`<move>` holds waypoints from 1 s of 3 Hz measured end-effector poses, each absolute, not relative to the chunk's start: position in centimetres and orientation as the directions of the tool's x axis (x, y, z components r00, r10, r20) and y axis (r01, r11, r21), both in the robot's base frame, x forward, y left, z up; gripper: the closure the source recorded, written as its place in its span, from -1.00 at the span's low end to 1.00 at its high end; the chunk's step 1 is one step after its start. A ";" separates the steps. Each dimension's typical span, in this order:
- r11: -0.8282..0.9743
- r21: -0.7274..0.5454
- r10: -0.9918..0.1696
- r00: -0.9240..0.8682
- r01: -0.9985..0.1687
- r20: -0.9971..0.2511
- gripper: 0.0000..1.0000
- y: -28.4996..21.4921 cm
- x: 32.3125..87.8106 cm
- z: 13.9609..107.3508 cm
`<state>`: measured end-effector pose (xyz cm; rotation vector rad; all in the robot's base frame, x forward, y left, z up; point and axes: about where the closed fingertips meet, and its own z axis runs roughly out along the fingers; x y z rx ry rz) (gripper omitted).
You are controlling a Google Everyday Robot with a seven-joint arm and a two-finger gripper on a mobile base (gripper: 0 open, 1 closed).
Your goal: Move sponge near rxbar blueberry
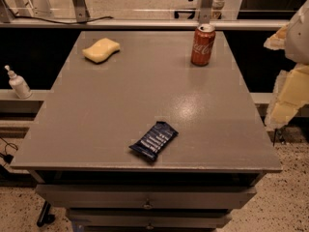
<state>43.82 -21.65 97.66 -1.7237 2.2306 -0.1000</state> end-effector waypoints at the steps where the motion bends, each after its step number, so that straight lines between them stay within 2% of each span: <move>1: 0.271 -0.252 -0.952 -0.220 -0.929 -0.211 -1.00 -21.6 43.9 97.8; 3: 0.253 -0.324 -0.928 -0.134 -0.912 -0.347 -1.00 -17.2 50.1 98.2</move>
Offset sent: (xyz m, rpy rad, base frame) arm 0.0642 0.0372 0.0057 0.1559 -0.1249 0.0368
